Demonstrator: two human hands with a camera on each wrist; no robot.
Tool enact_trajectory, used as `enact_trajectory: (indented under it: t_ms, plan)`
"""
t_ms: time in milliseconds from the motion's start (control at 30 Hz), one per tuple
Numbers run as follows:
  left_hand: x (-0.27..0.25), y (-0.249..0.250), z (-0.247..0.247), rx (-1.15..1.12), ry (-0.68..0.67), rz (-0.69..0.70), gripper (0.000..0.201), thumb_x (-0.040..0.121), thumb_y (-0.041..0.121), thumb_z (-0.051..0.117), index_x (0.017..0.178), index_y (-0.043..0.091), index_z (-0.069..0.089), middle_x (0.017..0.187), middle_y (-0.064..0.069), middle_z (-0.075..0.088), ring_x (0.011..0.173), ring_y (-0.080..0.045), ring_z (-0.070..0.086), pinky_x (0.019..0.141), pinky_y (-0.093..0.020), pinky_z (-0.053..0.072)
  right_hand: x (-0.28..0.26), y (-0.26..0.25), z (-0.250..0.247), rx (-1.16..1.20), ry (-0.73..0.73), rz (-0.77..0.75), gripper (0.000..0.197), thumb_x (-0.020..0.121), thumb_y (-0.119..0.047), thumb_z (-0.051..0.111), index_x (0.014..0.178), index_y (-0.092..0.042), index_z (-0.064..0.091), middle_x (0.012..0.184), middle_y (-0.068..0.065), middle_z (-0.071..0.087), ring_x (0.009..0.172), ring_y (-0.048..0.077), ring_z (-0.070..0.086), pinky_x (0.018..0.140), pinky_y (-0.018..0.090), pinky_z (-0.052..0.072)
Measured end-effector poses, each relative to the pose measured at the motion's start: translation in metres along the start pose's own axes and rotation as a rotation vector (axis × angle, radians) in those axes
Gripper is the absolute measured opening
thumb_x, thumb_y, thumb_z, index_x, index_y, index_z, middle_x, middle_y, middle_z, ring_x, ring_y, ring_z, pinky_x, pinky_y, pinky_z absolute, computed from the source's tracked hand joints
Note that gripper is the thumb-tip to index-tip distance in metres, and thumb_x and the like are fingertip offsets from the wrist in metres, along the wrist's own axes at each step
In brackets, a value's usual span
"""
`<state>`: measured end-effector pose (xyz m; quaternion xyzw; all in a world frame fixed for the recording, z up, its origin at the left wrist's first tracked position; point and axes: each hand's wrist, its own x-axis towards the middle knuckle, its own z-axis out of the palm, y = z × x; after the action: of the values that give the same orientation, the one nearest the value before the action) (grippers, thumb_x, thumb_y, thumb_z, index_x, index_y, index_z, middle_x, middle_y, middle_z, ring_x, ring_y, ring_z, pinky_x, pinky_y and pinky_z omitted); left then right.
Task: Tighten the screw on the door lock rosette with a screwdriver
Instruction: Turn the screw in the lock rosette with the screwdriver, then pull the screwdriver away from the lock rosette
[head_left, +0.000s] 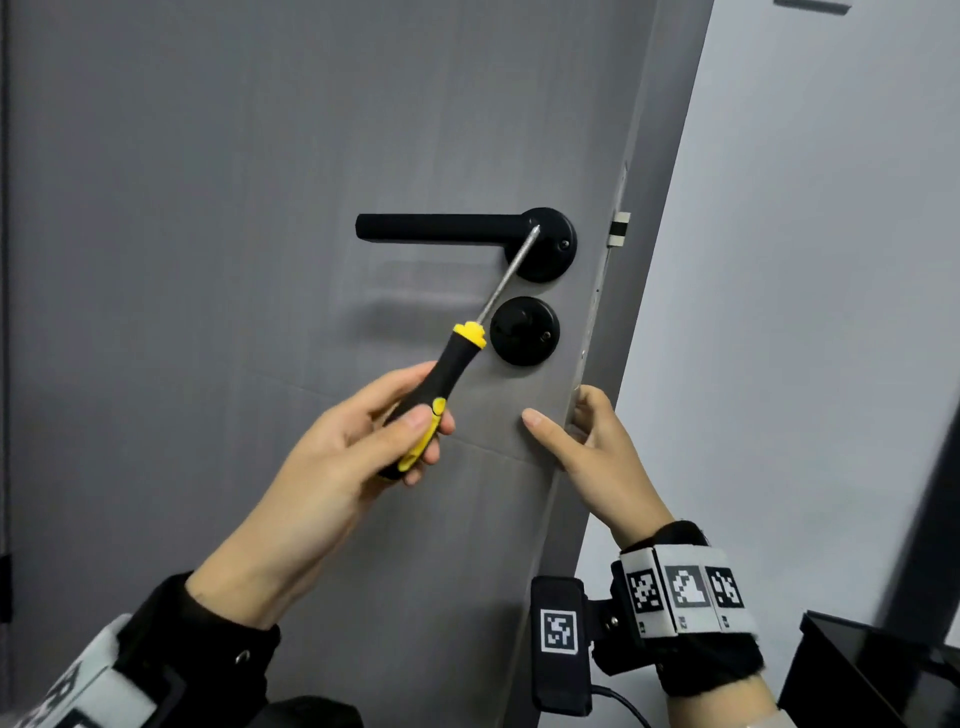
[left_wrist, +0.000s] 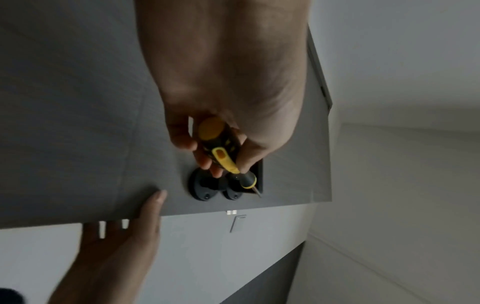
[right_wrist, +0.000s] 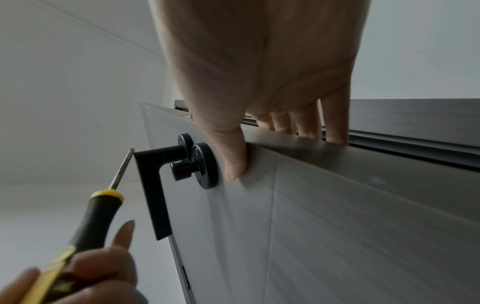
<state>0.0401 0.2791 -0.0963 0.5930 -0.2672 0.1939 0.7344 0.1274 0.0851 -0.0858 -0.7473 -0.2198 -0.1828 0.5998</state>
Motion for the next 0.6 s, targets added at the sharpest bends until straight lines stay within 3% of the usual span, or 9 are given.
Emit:
enact_trajectory:
  t_ms: [100, 233, 367, 467, 500, 533, 600]
  plan:
    - [0.008, -0.023, -0.005, 0.108, -0.043, -0.02, 0.032, 0.081, 0.023, 0.056, 0.111, 0.026, 0.066, 0.084, 0.008, 0.066, 0.074, -0.007, 0.058, 0.063, -0.016, 0.048, 0.003, 0.006, 0.001, 0.003, 0.032, -0.022, 0.033, 0.083, -0.027, 0.066, 0.112, -0.021, 0.052, 0.107, -0.012, 0.067, 0.092, -0.005, 0.065, 0.084, 0.022, 0.054]
    - [0.02, -0.041, -0.006, 0.134, -0.178, -0.094, 0.036, 0.082, 0.021, 0.052, 0.118, 0.022, 0.056, 0.087, 0.012, 0.067, 0.081, -0.002, 0.062, 0.072, -0.014, 0.049, 0.006, 0.011, -0.001, 0.009, 0.039, -0.028, 0.03, 0.085, -0.019, 0.064, 0.113, -0.016, 0.053, 0.105, -0.013, 0.067, 0.088, -0.011, 0.064, 0.078, 0.012, 0.052]
    - [0.04, -0.039, -0.005, 0.129, -0.398, -0.26, 0.033, 0.084, 0.015, 0.051, 0.116, 0.02, 0.051, 0.093, 0.012, 0.067, 0.092, 0.001, 0.063, 0.081, -0.012, 0.046, 0.011, 0.006, -0.008, -0.034, -0.015, 0.019, 0.033, 0.084, -0.014, 0.066, 0.114, -0.011, 0.053, 0.103, -0.003, 0.068, 0.09, -0.002, 0.065, 0.078, 0.014, 0.049]
    - [0.061, -0.026, -0.018, 0.224, -0.62, -0.368, 0.03, 0.089, 0.012, 0.053, 0.118, 0.018, 0.05, 0.106, 0.001, 0.067, 0.101, -0.003, 0.058, 0.087, -0.012, 0.042, 0.021, 0.001, -0.017, -0.067, -0.093, 0.133, 0.04, 0.076, -0.027, 0.07, 0.111, -0.017, 0.054, 0.102, 0.018, 0.064, 0.094, 0.035, 0.062, 0.084, 0.044, 0.053]
    - [0.066, -0.022, -0.023, 0.234, -0.678, -0.405, 0.03, 0.09, 0.009, 0.054, 0.118, 0.017, 0.05, 0.11, -0.001, 0.066, 0.102, -0.007, 0.058, 0.089, -0.015, 0.042, 0.023, 0.002, -0.023, -0.102, -0.134, 0.181, 0.042, 0.073, -0.031, 0.07, 0.111, -0.019, 0.055, 0.105, 0.025, 0.06, 0.094, 0.041, 0.058, 0.085, 0.048, 0.05]
    - [0.07, -0.018, -0.027, 0.233, -0.733, -0.453, 0.029, 0.091, 0.007, 0.054, 0.118, 0.014, 0.05, 0.113, -0.003, 0.066, 0.104, -0.012, 0.059, 0.09, -0.017, 0.043, 0.023, 0.006, -0.03, -0.128, -0.177, 0.235, 0.044, 0.072, -0.03, 0.072, 0.112, -0.02, 0.055, 0.105, 0.026, 0.06, 0.092, 0.039, 0.059, 0.085, 0.045, 0.051]
    - [0.076, -0.011, -0.031, 0.226, -0.822, -0.562, 0.027, 0.092, 0.004, 0.054, 0.117, 0.011, 0.05, 0.119, 0.0, 0.066, 0.111, -0.017, 0.059, 0.091, -0.018, 0.043, 0.016, 0.013, -0.047, -0.14, -0.229, 0.346, 0.044, 0.072, -0.021, 0.075, 0.112, -0.024, 0.056, 0.106, 0.012, 0.066, 0.094, 0.026, 0.065, 0.086, 0.033, 0.054]
